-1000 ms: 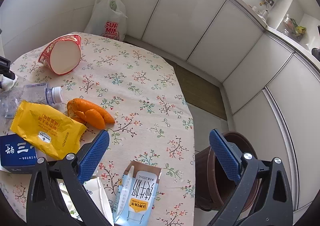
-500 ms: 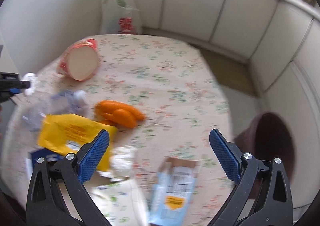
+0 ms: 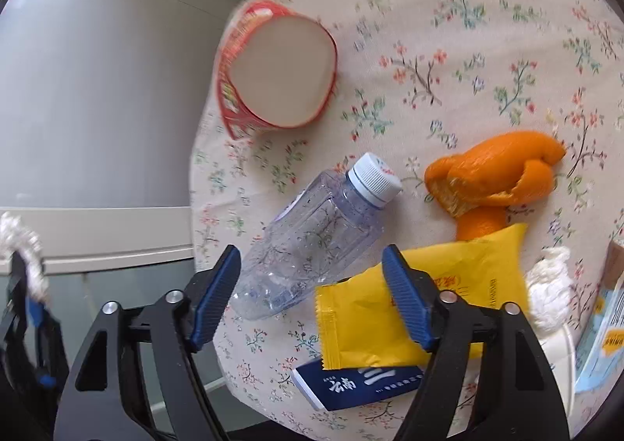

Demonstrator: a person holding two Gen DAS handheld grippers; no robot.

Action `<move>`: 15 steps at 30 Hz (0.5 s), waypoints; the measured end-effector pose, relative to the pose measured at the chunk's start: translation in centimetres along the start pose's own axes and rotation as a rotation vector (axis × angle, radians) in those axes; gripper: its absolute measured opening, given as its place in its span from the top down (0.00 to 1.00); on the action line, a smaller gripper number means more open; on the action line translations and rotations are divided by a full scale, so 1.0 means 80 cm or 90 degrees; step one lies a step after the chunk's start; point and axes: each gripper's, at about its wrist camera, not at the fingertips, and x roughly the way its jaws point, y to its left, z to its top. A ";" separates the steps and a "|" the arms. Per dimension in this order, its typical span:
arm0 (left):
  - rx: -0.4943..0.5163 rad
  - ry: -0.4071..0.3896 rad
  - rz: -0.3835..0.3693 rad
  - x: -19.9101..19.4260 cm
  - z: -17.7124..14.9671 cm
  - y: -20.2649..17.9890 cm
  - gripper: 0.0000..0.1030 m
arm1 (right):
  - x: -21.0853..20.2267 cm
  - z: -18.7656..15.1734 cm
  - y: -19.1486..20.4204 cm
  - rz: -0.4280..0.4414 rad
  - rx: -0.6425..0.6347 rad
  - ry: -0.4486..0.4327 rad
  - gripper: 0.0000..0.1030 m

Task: Collect trash
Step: 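Lift the tissue with the left tool while the right tool grasps the clear bottle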

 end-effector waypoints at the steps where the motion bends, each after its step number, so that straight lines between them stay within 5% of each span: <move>1: -0.007 0.002 -0.003 0.001 0.001 0.003 0.76 | 0.009 0.000 0.004 -0.016 0.012 0.004 0.32; 13: -0.075 -0.025 -0.030 -0.024 0.014 0.032 0.76 | 0.091 -0.004 0.026 -0.069 0.099 -0.033 0.23; 15: -0.082 -0.027 -0.032 -0.024 0.016 0.034 0.76 | 0.094 -0.004 0.036 -0.088 0.082 -0.046 0.34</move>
